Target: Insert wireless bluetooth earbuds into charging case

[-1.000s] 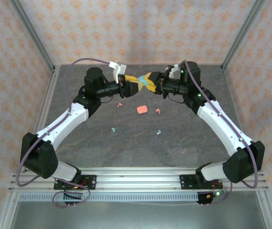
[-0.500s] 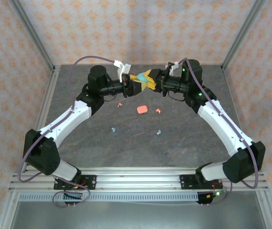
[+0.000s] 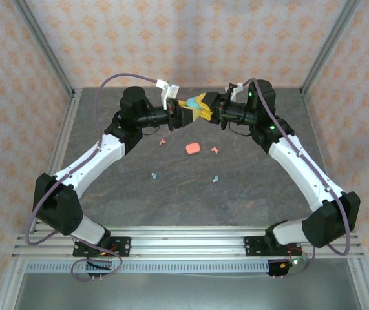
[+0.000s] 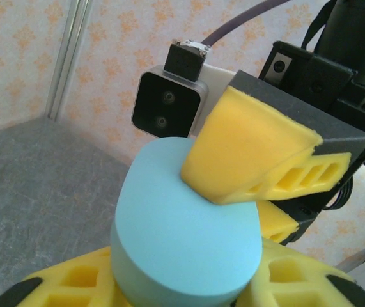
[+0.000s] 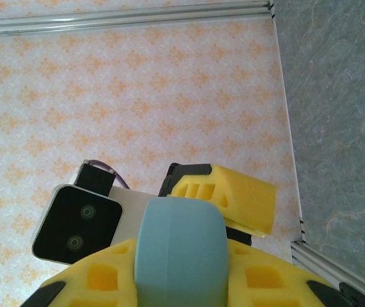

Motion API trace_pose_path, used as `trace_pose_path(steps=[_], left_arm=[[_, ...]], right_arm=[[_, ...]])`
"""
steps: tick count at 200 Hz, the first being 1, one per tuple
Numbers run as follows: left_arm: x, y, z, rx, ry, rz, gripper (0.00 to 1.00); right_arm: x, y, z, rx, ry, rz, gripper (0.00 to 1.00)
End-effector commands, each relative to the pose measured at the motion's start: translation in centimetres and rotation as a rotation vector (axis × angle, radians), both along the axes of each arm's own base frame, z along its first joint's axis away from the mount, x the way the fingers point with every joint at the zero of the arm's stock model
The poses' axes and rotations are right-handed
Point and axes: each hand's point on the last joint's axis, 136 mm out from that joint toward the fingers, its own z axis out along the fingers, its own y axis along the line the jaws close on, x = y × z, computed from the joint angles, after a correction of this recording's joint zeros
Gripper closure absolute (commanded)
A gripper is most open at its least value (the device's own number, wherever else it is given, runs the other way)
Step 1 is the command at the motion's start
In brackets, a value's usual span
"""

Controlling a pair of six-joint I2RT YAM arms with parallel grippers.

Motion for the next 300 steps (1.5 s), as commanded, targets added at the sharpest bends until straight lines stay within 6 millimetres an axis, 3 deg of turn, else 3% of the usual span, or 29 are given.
trace_pose_path(steps=[1,32,67,118,162,277,300], left_arm=[[0.0,-0.3,2.0,-0.028,-0.053,0.001,0.69],[-0.2,-0.2,2.0,-0.014,-0.044,0.004,0.77],[-0.5,0.1,1.9,0.006,-0.044,0.008,0.76],[-0.6,0.9,1.8,0.023,-0.072,0.058,0.49],[-0.3,1.3,2.5,0.015,-0.106,0.079,0.39],[-0.5,0.9,3.5,-0.001,-0.127,0.052,0.45],[-0.6,1.0,3.6,-0.002,-0.129,0.049,0.50]], right_arm=[[-1.0,0.2,-0.5,0.073,0.238,-0.003,0.78],[-1.1,0.2,-1.0,0.062,0.233,0.003,0.72],[-0.9,0.3,-1.0,0.057,0.218,0.006,0.74],[-0.6,0.2,0.0,0.081,0.201,-0.004,0.80],[-1.0,0.3,0.2,0.086,0.207,0.010,0.81],[-1.6,0.9,0.1,0.085,0.221,0.075,0.81],[-1.8,1.0,0.2,0.086,0.222,0.094,0.82]])
